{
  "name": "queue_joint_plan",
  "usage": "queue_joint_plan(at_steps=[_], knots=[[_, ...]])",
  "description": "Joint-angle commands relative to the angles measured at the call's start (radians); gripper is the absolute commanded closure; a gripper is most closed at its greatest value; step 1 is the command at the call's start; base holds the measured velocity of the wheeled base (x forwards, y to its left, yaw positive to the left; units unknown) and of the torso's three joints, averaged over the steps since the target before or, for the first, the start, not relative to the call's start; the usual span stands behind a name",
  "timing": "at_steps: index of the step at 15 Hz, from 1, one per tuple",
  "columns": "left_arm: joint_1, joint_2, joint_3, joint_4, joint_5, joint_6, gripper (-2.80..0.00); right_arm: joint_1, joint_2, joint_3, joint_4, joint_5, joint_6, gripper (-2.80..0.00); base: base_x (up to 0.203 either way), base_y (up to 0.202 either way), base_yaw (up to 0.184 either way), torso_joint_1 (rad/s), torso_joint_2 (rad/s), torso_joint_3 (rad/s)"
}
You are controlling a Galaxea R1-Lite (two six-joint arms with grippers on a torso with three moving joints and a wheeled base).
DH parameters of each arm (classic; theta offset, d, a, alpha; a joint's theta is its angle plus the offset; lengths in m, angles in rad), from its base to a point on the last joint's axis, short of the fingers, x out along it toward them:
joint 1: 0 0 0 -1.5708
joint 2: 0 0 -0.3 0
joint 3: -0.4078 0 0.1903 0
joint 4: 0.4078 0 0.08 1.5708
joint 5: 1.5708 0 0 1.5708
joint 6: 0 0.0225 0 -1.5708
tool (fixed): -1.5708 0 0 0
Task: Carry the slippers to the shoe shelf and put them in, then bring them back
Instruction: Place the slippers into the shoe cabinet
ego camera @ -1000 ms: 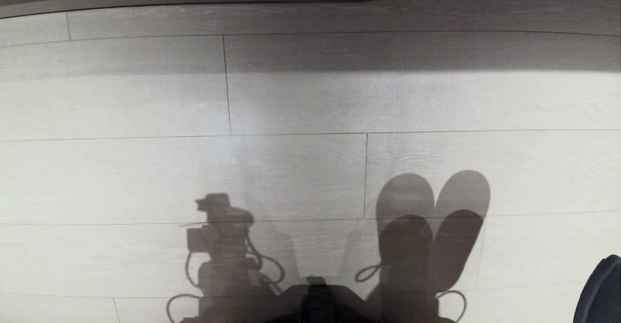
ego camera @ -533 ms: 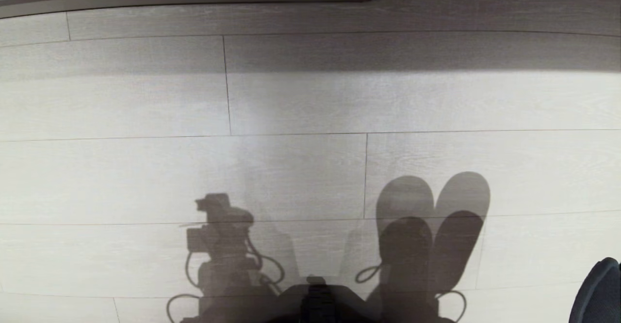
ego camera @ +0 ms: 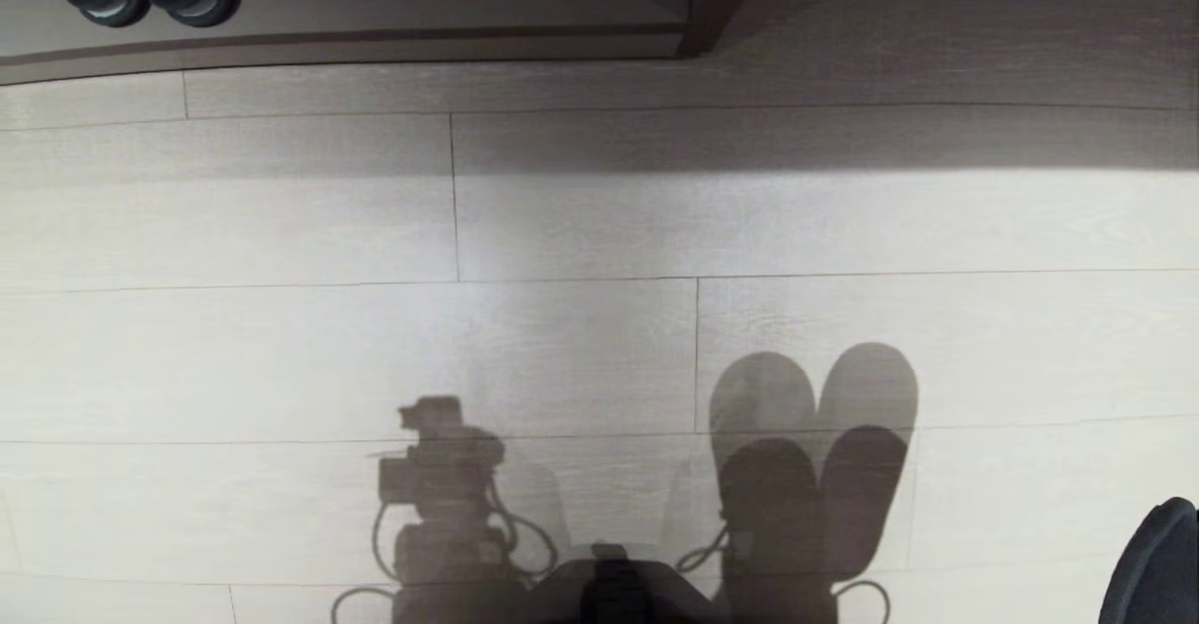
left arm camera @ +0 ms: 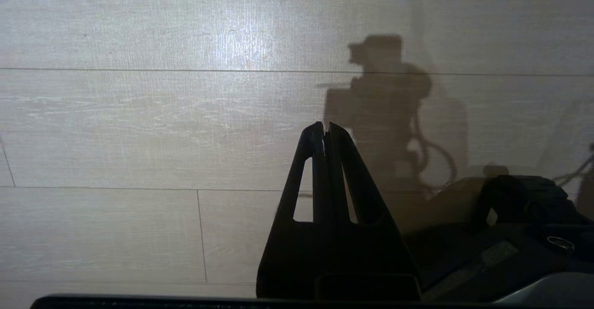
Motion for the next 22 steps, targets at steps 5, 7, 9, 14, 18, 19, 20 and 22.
queue_joint_plan(at_steps=[5, 7, 9, 14, 18, 19, 20, 22], knots=[[0.0, 0.002, 0.0, -0.001, 0.0, -0.001, 0.0, 0.001, 0.004, 0.0, 0.001, 0.0, -0.001, 0.0, 0.0, 0.0, 0.0, 0.001, 0.0, 0.201], [0.0, 0.001, 0.0, -0.002, 0.0, 0.001, 0.0, 0.001, 0.004, 0.0, 0.001, 0.0, -0.003, 0.0, 0.0, 0.0, 0.0, 0.0, 0.0, 0.201], [0.001, 0.002, 0.0, -0.002, 0.0, 0.001, 0.0, 0.001, 0.004, 0.0, 0.001, 0.0, -0.001, 0.0, 0.0, 0.0, 0.0, 0.002, 0.0, 0.204], [0.0, 0.002, 0.0, -0.002, 0.0, 0.002, 0.0, 0.001, 0.004, 0.0, 0.001, 0.0, -0.001, 0.0, 0.0, 0.0, 0.0, 0.006, 0.0, 0.2], [0.0, 0.002, 0.0, -0.002, 0.0, 0.002, 0.0, 0.001, 0.004, 0.0, 0.001, 0.0, 0.005, 0.0, 0.0, 0.0, 0.0, 0.002, 0.0, 0.202], [0.0, 0.002, 0.0, -0.002, 0.0, 0.002, 0.0, 0.001, 0.004, 0.0, 0.001, 0.0, 0.005, 0.0, 0.0, 0.0, 0.0, 0.006, 0.0, 0.204], [0.0, 0.002, 0.0, -0.002, 0.0, 0.002, 0.0, 0.001, 0.004, 0.0, 0.001, 0.0, 0.005, 0.0, 0.0, 0.0, 0.0, 0.0, 0.0, 0.207], [0.0, 0.001, 0.0, -0.002, 0.0, 0.002, 0.0, 0.001, 0.004, 0.0, 0.001, 0.0, 0.005, 0.0, 0.0, 0.0, 0.0, 0.003, 0.0, 0.204]])
